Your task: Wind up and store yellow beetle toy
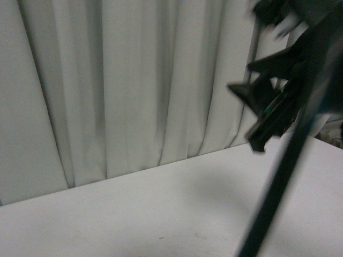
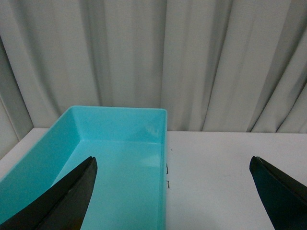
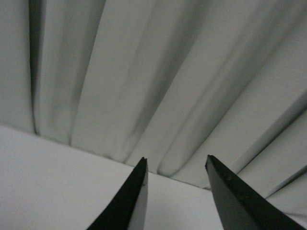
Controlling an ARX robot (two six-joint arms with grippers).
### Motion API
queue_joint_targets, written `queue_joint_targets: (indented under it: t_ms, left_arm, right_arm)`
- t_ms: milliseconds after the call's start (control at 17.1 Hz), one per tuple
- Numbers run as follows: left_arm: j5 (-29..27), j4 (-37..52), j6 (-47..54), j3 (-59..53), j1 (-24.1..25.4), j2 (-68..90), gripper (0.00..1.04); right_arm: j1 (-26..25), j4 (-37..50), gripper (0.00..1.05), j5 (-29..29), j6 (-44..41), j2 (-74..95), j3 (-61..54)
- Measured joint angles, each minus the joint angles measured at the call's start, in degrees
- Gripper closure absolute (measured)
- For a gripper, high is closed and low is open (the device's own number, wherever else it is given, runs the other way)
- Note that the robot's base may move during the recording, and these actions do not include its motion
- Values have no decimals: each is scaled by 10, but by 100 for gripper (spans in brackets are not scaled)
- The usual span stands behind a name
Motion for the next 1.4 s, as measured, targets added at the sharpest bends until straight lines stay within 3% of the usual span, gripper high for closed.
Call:
queue_joint_targets:
  t_ms: [58,117,234,1402]
  left_arm:
    - [0,0,0,0,0,0,7]
    - [0,0,0,0,0,0,7]
    - [0,0,0,0,0,0,7]
    - [0,0,0,0,0,0,7]
  right_arm:
    - [2,-92,95,13,213,-186,-75]
    - [2,-86,103,13,250,-253,-127]
    - [2,-99,103,13,257,-312,-177]
    - [2,-156,103,13,259,-427,-232]
